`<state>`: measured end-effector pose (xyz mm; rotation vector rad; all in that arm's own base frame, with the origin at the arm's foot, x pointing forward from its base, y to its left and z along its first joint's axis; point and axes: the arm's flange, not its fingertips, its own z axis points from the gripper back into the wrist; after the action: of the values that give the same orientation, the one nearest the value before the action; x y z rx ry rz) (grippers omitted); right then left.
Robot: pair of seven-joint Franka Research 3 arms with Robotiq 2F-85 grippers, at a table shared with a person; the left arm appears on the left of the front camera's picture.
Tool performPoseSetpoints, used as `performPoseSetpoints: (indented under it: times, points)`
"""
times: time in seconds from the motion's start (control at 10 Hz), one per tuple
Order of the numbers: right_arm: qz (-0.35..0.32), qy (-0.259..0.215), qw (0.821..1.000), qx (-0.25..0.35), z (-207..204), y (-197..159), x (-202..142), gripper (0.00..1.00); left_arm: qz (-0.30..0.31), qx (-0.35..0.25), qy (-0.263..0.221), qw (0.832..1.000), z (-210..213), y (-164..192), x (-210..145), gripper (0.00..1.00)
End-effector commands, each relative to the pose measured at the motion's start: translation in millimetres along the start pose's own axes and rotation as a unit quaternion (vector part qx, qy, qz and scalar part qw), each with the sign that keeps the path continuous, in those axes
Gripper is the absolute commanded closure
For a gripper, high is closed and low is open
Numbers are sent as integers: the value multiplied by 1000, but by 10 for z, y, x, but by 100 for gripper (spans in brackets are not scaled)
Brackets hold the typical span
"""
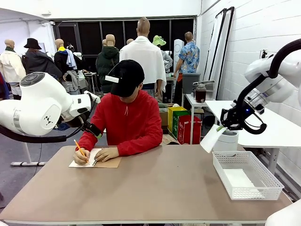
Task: Sort the paper based on its condition.
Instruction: If a person hands you a paper, place it in the Organizing basket , and if it's crumpled, put it in the Trash can.
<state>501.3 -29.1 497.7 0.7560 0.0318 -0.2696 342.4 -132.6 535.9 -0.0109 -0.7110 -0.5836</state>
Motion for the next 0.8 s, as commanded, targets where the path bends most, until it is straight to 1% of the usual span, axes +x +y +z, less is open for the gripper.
performPoseSetpoints:
  times: [0.0, 0.1, 0.3, 0.4, 0.7]
  points:
    - [35, -13, 999, -29, 1, -225, -126, 100, -1, 0, -2, 1000, 3, 1, 0, 0]
    - [51, -17, 998, -35, 9, -343, -110, 100, -1, 0, -2, 1000, 3, 1, 0, 0]
    - [58, -11, 997, -51, -15, -559, -75, 100, -1, 0, -2, 1000, 3, 1, 0, 0]
    - [52, -10, 997, -57, -48, -689, -73, 100, -1, 0, -2, 1000, 3, 1, 0, 0]
    - [28, -11, 996, -79, -92, -928, -100, 100, -1, 0, -2, 1000, 3, 1, 0, 0]
